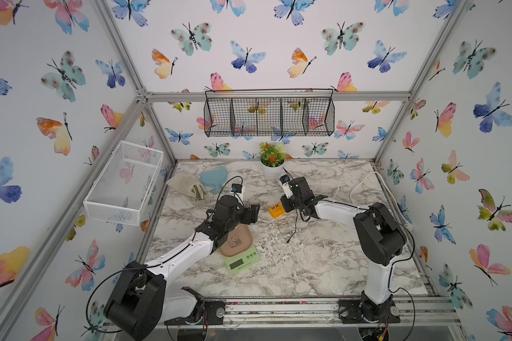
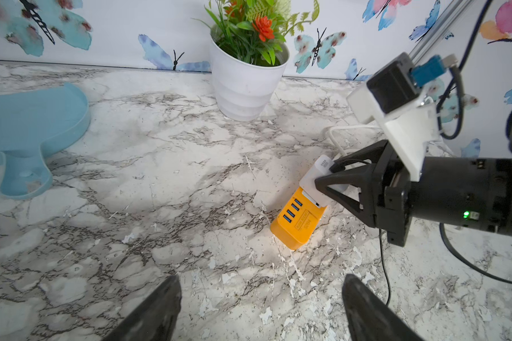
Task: Charge the electronic scale
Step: Insert the plug into the socket.
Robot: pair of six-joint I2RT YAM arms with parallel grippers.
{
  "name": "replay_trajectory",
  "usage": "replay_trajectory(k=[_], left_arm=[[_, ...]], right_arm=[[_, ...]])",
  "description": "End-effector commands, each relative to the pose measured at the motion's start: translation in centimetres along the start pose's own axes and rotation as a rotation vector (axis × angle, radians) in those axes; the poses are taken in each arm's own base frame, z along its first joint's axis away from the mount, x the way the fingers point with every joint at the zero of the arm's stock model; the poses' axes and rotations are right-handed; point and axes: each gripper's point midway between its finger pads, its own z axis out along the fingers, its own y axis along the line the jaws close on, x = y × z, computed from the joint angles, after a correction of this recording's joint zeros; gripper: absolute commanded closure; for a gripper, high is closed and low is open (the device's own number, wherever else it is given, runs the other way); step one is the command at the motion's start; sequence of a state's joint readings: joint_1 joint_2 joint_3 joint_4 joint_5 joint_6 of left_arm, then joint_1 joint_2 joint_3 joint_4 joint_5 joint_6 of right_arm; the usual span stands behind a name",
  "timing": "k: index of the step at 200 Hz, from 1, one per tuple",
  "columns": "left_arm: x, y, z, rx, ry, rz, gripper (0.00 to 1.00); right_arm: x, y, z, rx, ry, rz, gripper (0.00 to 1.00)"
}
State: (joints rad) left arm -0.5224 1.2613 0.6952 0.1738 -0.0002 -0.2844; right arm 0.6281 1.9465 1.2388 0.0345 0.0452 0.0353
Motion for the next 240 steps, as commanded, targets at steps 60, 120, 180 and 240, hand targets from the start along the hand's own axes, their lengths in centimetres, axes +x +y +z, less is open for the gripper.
replay_trajectory(k=[60,120,180,240], left_arm=[[0.4,0.3,-0.1,0.001,0.009,-0.001,0.15],[0.5,0.3,-0.2,-0.004,0.020,-0.002,0.14],[0.6,0.7,-0.8,-0.022,0.024,-0.018,0.09],[0.7,-0.5,-0.9,0.053,0.046,-0.021,0.07]], right_arm=[[8.3,0.3,1.8,0.000,0.208,0.037,0.98],[2.5,0.9,0.9,-0.043,0.134,-0.004,0.67],[-3.9,0.8,-4.0,-0.079,0.025,-0.001,0.23],[0.3,1.5,-8.9,-0.127,0.064,0.136,0.20]])
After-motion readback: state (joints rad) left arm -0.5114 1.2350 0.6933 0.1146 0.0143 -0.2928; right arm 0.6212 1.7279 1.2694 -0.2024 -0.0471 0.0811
